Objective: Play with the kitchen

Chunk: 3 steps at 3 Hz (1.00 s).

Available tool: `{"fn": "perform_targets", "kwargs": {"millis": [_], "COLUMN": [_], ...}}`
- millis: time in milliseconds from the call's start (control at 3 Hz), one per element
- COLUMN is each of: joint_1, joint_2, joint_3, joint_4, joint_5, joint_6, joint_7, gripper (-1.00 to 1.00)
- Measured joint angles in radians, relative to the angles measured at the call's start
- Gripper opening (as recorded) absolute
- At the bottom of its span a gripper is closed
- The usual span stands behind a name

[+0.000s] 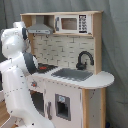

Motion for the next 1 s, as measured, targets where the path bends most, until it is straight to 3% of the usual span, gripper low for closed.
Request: {"fn": "perform_targets", "kwargs": {"millis": [1000], "joint_1": [0.021], "joint_2": [0.188], "joint_3": [0.000], "joint_4": [-0.006], "joint_5": [-0.039], "joint_6": [-0.254], "joint_7": [0.002], "gripper": [-1.00]}}
